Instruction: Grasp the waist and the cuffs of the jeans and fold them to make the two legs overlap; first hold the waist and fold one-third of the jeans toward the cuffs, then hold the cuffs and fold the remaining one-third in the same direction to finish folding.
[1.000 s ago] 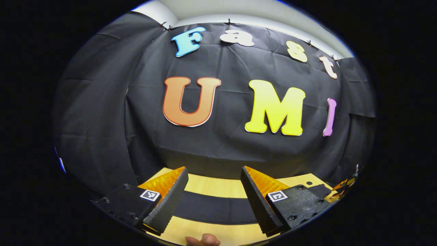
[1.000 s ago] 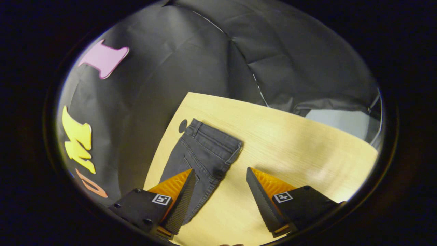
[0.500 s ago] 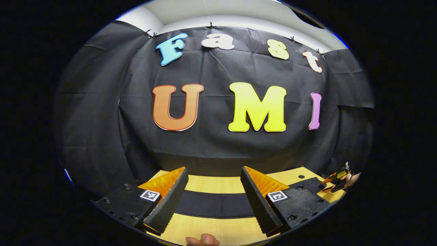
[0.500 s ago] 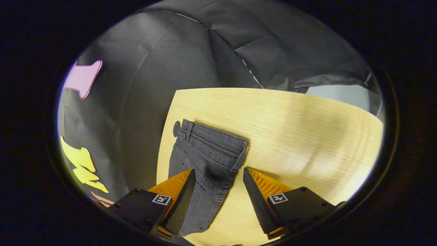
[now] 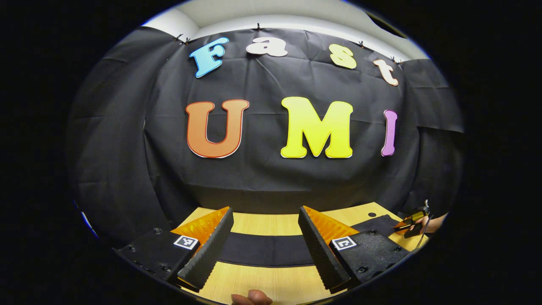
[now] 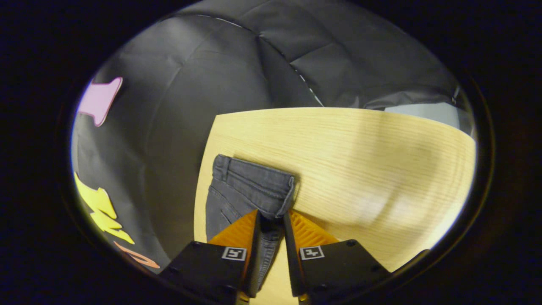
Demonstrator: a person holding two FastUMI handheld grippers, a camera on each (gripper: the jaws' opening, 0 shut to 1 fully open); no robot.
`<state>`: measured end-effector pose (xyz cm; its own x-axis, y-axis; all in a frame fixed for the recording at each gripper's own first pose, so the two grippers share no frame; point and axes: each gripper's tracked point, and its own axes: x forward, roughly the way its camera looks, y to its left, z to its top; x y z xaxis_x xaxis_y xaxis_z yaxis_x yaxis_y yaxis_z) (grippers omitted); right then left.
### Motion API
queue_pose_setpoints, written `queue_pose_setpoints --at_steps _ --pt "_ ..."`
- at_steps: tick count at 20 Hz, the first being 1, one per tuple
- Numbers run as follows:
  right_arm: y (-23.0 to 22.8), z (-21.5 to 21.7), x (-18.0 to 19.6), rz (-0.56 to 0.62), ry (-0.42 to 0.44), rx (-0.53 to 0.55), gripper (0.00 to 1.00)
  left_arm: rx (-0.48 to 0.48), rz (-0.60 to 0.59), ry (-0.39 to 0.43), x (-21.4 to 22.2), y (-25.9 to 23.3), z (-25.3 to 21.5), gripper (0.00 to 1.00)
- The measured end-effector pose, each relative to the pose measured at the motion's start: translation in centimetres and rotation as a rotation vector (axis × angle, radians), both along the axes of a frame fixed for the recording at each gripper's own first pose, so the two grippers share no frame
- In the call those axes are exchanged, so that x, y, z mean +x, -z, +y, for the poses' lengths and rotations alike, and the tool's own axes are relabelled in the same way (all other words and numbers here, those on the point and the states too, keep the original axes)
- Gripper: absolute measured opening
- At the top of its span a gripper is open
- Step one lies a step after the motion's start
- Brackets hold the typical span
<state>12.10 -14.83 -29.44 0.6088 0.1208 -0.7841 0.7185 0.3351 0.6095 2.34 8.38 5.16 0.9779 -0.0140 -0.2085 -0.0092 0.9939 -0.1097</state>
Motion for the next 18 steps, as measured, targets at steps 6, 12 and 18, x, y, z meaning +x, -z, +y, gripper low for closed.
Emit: queue_pose_setpoints --at_steps 6,12,18 --pt "0.2 0.0 0.5 -0.038 0.014 -0.018 0.03 0.026 0.013 0.014 0.1 0.0 -0.5 0.98" --pt "-1.7 0.3 0.7 -0.075 -0.099 -0.174 0.02 0.042 0.01 0.0 -0.3 -0.1 0.4 0.99" --pt "-7.8 2.7 2.2 -0.19 -0.269 -0.387 0.02 0.06 0.026 -0.015 -0.8 0.7 0.9 0.99"
